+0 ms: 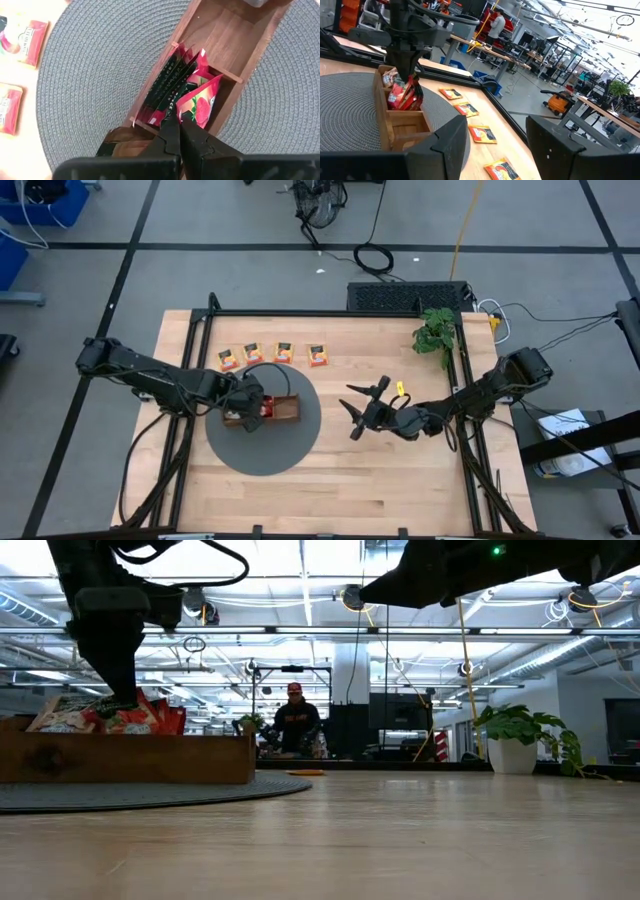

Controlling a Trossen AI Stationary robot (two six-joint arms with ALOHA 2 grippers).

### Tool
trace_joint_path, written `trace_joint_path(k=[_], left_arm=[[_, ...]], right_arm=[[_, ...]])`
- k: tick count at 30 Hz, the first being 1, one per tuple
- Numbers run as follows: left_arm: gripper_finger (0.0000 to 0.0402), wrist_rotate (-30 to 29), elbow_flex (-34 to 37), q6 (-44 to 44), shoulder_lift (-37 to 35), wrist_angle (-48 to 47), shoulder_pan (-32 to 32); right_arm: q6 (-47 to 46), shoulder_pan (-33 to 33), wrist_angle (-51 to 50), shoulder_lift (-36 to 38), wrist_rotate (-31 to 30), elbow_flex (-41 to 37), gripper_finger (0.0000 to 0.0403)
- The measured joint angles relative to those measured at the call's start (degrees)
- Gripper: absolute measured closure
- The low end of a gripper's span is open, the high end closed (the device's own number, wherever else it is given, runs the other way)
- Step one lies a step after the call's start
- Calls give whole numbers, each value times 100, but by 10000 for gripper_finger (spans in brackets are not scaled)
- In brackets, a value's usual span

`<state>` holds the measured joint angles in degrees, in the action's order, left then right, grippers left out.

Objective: Pick & Place Tea
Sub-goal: Put the red tea bag into the middle section of the wooden organizer, then put the yellow tea bag into the right section of the wooden organizer

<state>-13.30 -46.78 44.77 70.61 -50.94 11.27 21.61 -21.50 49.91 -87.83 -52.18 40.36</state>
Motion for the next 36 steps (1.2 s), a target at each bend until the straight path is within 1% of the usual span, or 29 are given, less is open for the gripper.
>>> trace_joint_path(k=[5, 8, 13, 16, 23, 27, 32, 36], left_arm=[[395, 97, 0, 236, 0, 160, -4], [384, 197, 0, 292, 0, 161, -3], [362, 89, 0, 336, 0, 162, -2], [339, -74, 0, 339, 0, 162, -7], [273, -94, 0, 293, 0, 162, -5], [246, -90, -9, 293, 0, 166, -7], [230, -85, -262, 121, 0, 178, -4], [229, -4, -582, -247, -2, 575, 20]], right_arm=[[-37, 0, 1, 0, 1, 2, 216], [-37, 0, 0, 0, 2, 2, 216], [-37, 0, 0, 0, 2, 2, 216], [-37, 0, 0, 0, 2, 3, 216], [-37, 0, 0, 0, 4, 4, 216], [-39, 0, 0, 0, 4, 4, 216], [-104, 0, 0, 0, 15, 4, 216], [-146, 2, 0, 0, 264, 4, 216]])
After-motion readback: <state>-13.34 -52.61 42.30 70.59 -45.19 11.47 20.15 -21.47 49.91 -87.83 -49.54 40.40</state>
